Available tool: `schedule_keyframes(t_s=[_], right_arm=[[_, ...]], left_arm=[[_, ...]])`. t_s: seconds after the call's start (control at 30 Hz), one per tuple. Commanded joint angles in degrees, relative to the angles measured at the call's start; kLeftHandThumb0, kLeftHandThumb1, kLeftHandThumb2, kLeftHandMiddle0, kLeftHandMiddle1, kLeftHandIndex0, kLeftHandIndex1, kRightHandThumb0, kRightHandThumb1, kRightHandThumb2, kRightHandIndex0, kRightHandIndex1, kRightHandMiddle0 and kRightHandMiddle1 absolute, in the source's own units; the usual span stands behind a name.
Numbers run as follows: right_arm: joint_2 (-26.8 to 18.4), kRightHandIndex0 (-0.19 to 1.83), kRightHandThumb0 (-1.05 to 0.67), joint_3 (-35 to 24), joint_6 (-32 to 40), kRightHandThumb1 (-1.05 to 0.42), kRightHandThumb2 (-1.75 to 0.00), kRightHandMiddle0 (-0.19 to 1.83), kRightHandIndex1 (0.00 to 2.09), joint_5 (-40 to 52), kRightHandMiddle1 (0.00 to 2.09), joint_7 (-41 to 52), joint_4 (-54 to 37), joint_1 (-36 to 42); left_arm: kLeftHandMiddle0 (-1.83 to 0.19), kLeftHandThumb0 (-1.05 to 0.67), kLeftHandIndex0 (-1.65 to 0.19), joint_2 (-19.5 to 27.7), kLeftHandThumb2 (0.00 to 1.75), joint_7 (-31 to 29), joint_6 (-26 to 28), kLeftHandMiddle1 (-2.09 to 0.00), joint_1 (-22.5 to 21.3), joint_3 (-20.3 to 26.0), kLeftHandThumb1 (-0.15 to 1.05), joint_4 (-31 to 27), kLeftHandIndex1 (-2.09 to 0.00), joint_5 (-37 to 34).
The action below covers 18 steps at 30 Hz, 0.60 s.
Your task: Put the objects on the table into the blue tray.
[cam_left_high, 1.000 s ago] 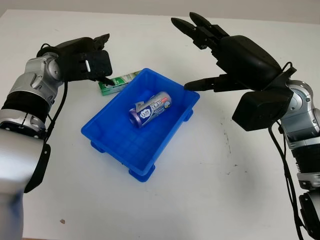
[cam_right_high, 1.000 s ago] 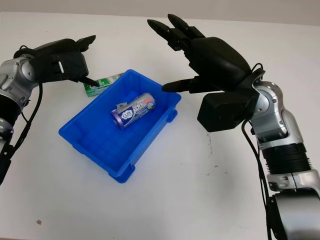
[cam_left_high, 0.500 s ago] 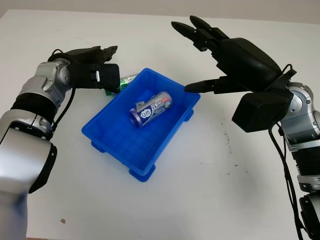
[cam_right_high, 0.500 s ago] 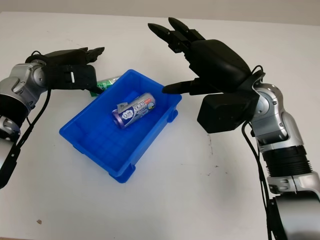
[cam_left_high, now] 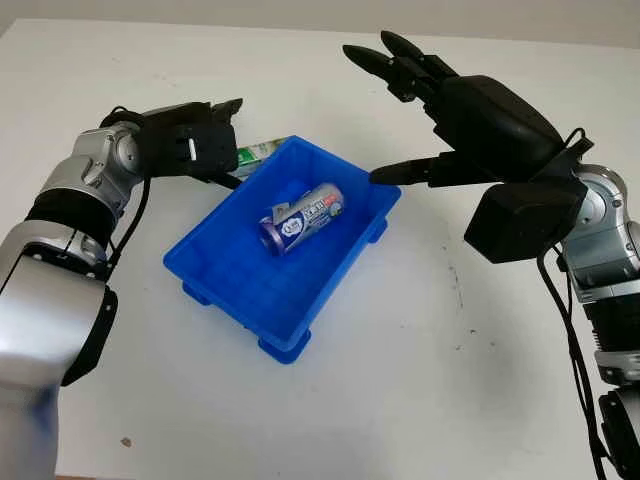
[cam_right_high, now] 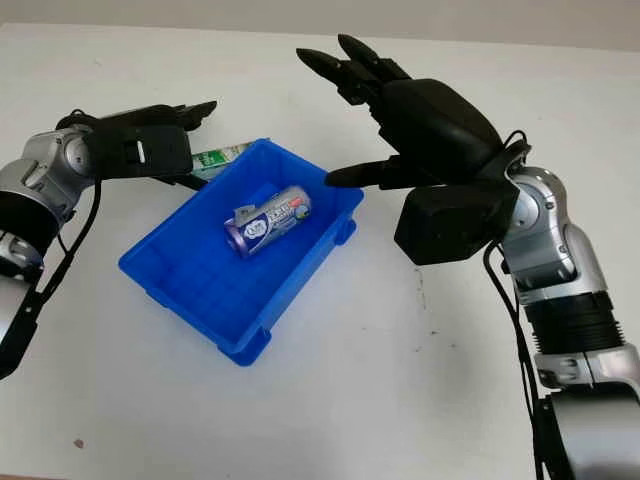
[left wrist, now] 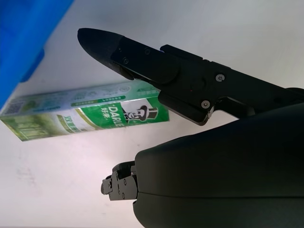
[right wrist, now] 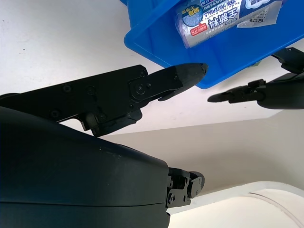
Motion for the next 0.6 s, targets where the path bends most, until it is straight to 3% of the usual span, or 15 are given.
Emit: schedule_keyframes(t_s=[0.0,0.1,0.13,0.17,0.23,0.3,0.33,0.37,0.4,0.43,0.5,0.53,0.57], right_arm=[[-0.3,-0.06,-0.53,-0.7,0.2,-1.04,-0.06,-0.09,0.06,0.2,0.28,-0.4,-1.2,0.2],[0.0,-0.06,-0.53,-0.7,0.5,-1.04,-0.05,-0.09,0.06,0.4,0.29,-0.5,-1.4,0.3],[0.0,-0.05,-0.53,-0.7,0.5,-1.04,-0.05,-0.09,0.06,0.4,0.3,-0.6,-1.5,0.4],[0.0,-0.05,-0.54,-0.7,0.5,-1.03,-0.05,-0.09,0.07,0.3,0.31,-0.8,-1.6,0.5],[-0.1,-0.05,-0.53,-0.8,0.9,-1.03,-0.05,-0.1,0.07,0.3,0.32,-0.7,-2.1,0.7],[-0.4,-0.04,-0.54,-0.9,0.7,-1.04,-0.05,-0.1,0.07,0.4,0.33,-0.8,-2.4,1.0],[-0.5,-0.04,-0.54,-1.0,0.6,-1.04,-0.05,-0.1,0.07,0.4,0.34,-0.8,-2.5,1.1],[-0.7,-0.03,-0.53,-1.2,0.5,-1.03,-0.05,-0.1,0.07,0.6,0.35,-0.7,-2.8,1.3],[-0.8,-0.03,-0.53,-1.3,0.4,-1.03,-0.05,-0.1,0.07,0.7,0.36,-0.6,-3.1,1.5],[-0.9,-0.03,-0.53,-1.5,0.6,-1.03,-0.05,-0.1,0.07,0.9,0.36,-0.3,-3.6,1.7],[-0.9,-0.03,-0.52,-1.8,0.9,-1.03,-0.05,-0.11,0.07,1.3,0.37,0.0,-4.3,2.1],[-1.1,-0.02,-0.52,-2.0,0.9,-1.03,-0.05,-0.1,0.07,1.4,0.38,0.1,-4.9,2.4],[-1.1,-0.02,-0.51,-2.2,0.7,-1.02,-0.05,-0.1,0.08,1.6,0.39,0.1,-5.3,2.7]], left_arm=[[0.12,-0.73,0.1,-1.0,0.05,0.5,-0.1,-0.07,-1.8,-1.1,0.98,-1.5,-0.08,1.1],[-0.03,-0.67,0.02,-2.1,0.06,4.0,-0.1,-0.1,-1.0,-3.5,0.99,-2.4,-0.1,4.3],[-0.09,-0.65,-0.02,-2.4,0.05,5.3,-0.4,-0.43,-0.6,-3.8,1.0,-2.4,-0.1,4.7],[-0.05,-0.62,-0.14,-2.6,0.05,6.2,-0.7,-1.28,-0.4,-3.9,1.0,-2.3,-0.14,4.9],[-0.07,-0.58,-0.27,-3.3,0.05,8.5,-0.9,-1.8,0.2,-4.4,1.0,-1.9,-0.19,5.6],[-0.17,-0.5,-0.51,-3.8,0.05,17.4,-0.3,-2.03,1.0,-9.7,1.01,-2.0,-0.29,12.3],[-0.03,-0.49,-0.57,-3.9,0.06,21.4,-0.3,-2.05,1.1,-12.4,1.01,-1.9,-0.31,15.7],[0.07,-0.49,-0.6,-4.1,0.06,26.3,1.3,-1.91,1.1,-16.5,1.01,-1.8,-0.3,20.7],[0.02,-0.49,-0.55,-4.3,0.06,29.5,2.5,-1.44,1.0,-19.0,1.02,-1.4,-0.31,23.9],[-0.04,-0.49,-0.51,-4.7,0.05,33.2,3.9,-1.15,1.1,-21.2,1.02,-0.8,-0.34,26.8],[-0.36,-0.34,-0.41,-5.3,0.05,38.7,5.5,-0.43,1.4,-23.6,1.0,0.3,-0.76,29.8],[-0.4,-0.28,-0.36,-5.5,0.05,40.8,6.2,-0.52,1.3,-25.8,0.98,1.3,-0.9,32.2],[-0.33,-0.19,-0.3,-5.8,0.05,42.3,6.6,-1.29,1.3,-26.6,0.97,2.2,-1.13,33.1]])
